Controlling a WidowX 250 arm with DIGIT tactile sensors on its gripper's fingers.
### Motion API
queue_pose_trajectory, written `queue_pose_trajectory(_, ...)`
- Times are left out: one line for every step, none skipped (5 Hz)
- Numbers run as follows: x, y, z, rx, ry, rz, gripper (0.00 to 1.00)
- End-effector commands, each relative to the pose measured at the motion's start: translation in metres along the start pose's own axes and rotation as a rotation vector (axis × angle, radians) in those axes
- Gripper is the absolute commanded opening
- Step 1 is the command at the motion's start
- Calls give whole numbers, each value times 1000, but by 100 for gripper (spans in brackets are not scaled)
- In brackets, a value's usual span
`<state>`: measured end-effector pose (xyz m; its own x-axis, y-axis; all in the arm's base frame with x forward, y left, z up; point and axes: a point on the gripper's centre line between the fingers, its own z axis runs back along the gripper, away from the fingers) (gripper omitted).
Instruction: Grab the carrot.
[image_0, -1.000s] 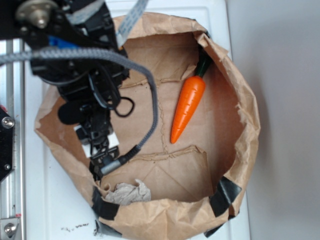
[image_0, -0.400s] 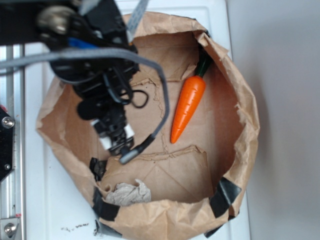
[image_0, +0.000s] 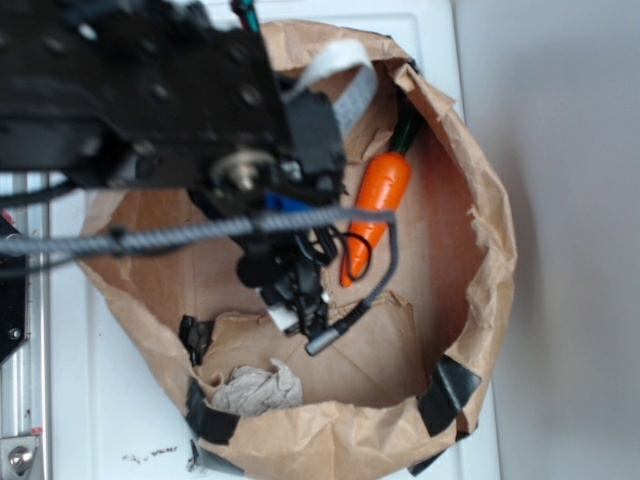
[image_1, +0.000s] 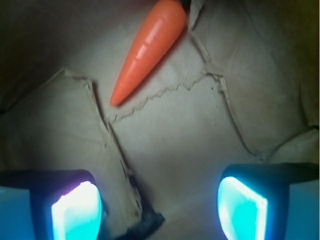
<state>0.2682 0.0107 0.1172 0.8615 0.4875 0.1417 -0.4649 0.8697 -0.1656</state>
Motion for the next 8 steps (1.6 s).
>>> queue_pose_trajectory(33,-4,-17,-41,-38,88,100)
queue_pose_trajectory(43,-3,-39,-63,-15,108,100)
queue_pose_trajectory(44,-7,-48,-119,8,131,100)
queue_pose_trajectory(41,-16,-64,-127,-18,201,100)
queue_pose_trajectory(37,-27,-78,-49,-42,227,100)
queue_pose_trajectory(42,-29,-80,-28,-54,254,100)
queue_pose_trajectory(46,-27,-78,-16,-80,338,100)
queue_pose_trajectory(52,-22,-76,4,-203,476,100)
